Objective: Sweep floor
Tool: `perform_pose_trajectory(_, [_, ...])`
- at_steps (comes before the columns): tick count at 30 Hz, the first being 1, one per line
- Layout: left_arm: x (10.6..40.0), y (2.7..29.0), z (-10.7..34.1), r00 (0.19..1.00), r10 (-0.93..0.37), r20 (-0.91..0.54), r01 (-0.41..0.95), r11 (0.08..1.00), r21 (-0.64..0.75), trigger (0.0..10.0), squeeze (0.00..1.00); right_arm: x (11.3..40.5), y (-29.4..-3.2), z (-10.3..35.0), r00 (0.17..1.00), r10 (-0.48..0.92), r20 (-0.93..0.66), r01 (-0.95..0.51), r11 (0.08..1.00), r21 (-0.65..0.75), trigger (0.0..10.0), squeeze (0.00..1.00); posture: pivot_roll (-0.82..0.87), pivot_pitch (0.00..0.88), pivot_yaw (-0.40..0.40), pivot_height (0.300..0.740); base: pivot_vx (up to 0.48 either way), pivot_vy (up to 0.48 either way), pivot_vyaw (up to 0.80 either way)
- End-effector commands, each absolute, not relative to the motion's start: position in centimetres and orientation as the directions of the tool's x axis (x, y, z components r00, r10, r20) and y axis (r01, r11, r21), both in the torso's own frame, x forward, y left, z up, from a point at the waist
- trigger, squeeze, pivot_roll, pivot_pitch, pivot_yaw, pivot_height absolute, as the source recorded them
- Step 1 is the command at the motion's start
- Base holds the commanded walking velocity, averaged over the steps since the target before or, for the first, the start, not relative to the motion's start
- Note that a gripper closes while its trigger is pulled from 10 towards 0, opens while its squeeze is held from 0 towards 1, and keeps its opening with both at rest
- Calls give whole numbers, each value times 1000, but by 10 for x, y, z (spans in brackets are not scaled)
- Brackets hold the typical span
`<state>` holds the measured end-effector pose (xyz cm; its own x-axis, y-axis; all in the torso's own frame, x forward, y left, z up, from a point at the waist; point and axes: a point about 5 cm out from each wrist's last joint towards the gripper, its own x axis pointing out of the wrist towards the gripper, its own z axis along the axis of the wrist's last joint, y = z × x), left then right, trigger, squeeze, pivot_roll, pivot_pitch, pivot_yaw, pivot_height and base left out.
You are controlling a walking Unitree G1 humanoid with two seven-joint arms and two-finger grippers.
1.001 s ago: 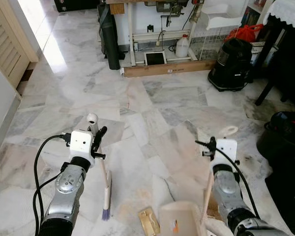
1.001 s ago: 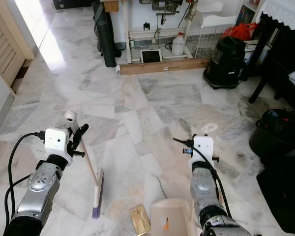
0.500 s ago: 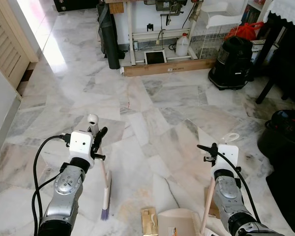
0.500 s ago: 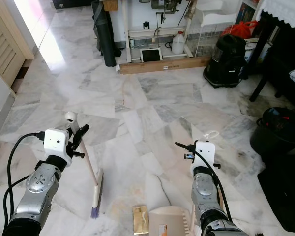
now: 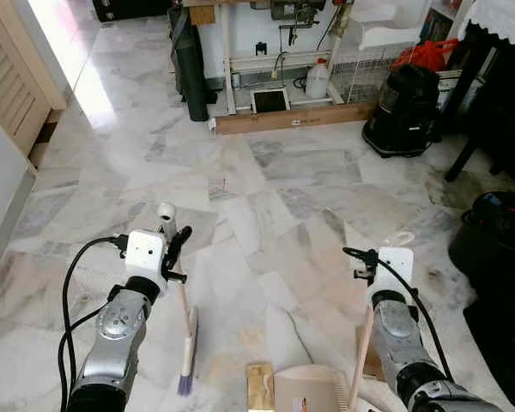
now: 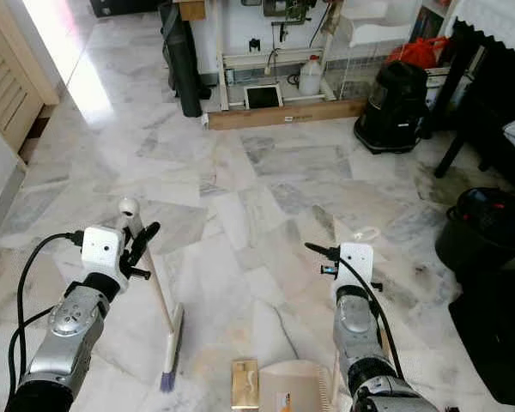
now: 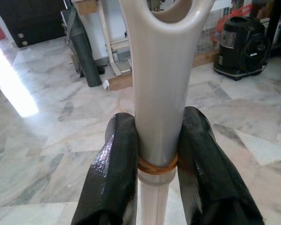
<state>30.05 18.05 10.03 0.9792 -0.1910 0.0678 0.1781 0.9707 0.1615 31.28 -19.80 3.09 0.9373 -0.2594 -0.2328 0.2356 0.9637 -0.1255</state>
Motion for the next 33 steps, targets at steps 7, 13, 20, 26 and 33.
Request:
perform_pose_trajectory(7, [302,179,104,976,-206,74,192,968,160,10000,0,301,-195,7,860,-287,-423,274,957,-92,10000,0,21,86,30,740,0,0,0])
perform_pose_trajectory(13, [302,178,104,976,-207,68,195,968,158,10000,0,307,-190,9,829,-259,-496,251,964,-85,10000,0,15,86,27,740,0,0,0])
perform_pose_trajectory(20, [302,177,103,976,-209,63,197,968,157,10000,0,311,-188,11,816,-245,-524,244,967,-74,10000,0,15,83,25,740,0,0,0])
perform_pose_trajectory(26, [303,177,104,977,-204,68,191,969,159,10000,0,323,-189,30,879,-243,-410,266,964,-2,10000,0,15,80,23,740,0,0,0])
perform_pose_trajectory(33, [304,178,105,978,-193,78,178,971,162,10000,0,341,-193,66,947,-263,-183,265,964,-16,10000,0,14,78,21,740,0,0,0])
